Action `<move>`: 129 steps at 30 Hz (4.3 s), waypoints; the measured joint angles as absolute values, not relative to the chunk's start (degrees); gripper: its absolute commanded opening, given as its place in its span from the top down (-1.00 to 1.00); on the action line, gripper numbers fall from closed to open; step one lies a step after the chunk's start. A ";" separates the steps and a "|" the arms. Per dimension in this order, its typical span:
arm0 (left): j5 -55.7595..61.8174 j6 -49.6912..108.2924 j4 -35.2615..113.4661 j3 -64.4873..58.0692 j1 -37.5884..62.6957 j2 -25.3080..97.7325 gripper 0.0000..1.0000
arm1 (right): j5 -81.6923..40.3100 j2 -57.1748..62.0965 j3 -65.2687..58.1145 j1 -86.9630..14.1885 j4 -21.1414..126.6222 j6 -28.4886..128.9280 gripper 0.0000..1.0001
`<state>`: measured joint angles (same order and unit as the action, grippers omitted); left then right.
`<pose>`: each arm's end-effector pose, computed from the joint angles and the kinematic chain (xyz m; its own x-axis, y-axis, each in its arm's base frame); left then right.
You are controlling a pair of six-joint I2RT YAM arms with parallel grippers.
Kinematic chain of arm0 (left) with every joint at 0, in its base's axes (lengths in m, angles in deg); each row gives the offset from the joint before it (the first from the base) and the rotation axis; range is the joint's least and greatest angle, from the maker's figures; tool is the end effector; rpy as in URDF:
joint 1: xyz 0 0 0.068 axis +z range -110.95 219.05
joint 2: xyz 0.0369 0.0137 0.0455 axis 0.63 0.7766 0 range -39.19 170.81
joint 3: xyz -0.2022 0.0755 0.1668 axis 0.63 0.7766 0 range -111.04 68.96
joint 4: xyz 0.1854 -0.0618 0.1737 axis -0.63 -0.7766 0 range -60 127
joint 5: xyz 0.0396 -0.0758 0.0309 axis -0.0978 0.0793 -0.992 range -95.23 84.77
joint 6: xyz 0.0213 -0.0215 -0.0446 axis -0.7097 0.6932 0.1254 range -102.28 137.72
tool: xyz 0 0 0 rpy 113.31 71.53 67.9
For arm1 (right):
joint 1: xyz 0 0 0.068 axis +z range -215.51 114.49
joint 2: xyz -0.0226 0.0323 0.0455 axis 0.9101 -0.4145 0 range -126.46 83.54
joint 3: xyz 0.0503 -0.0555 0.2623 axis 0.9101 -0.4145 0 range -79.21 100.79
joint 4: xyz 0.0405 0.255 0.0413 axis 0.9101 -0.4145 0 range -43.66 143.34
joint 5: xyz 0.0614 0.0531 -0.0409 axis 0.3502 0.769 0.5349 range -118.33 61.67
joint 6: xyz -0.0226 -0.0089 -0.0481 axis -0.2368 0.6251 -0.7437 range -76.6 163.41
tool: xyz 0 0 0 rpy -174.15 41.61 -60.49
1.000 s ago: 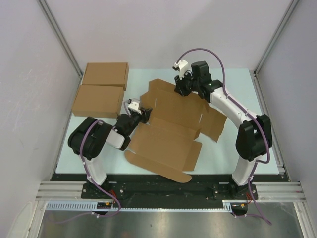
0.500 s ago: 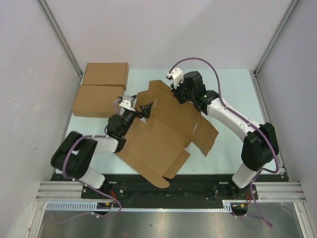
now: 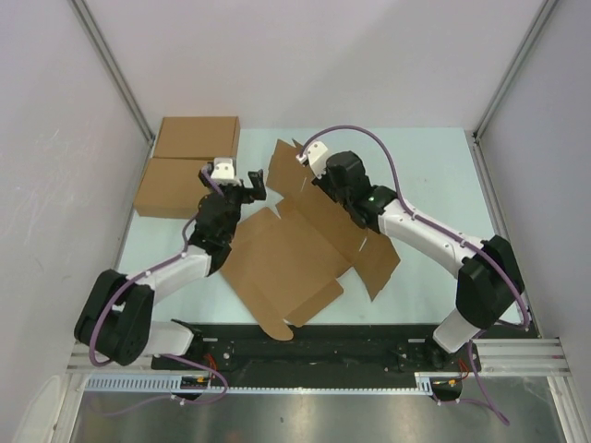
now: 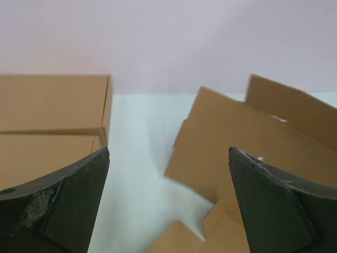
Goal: Fold the paper box
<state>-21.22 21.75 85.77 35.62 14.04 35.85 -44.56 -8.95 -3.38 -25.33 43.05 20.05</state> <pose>0.2598 -0.1104 0.2637 0.1001 -0.1213 -0.9876 0.1662 0.9806 -0.1036 0.2965 0.2376 0.3154 -0.1478 -0.6230 -0.7682 -0.5312 0.7051 -0.4696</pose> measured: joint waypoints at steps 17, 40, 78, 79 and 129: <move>-15.63 32.42 83.24 23.38 22.34 57.88 -0.97 | -31.82 3.97 -9.70 -33.48 43.77 22.35 1.00; 1.66 44.68 96.00 5.96 25.14 70.78 -0.62 | -30.97 -1.67 -13.02 -31.91 48.76 20.62 1.00; 17.47 48.62 94.45 1.26 23.00 74.36 -0.36 | -15.88 -0.57 -11.05 -36.26 45.24 27.92 1.00; 17.47 48.86 95.41 1.96 23.04 74.36 -0.36 | -17.48 -0.51 -11.03 -35.47 45.02 27.35 1.00; 20.35 51.22 70.87 4.38 26.39 58.71 -0.52 | -17.15 -0.01 -10.85 -33.99 44.41 29.21 1.00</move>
<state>20.35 51.22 70.87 4.38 26.39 58.71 -17.15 -0.01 -10.85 -33.99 44.41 29.21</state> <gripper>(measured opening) 0.816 0.024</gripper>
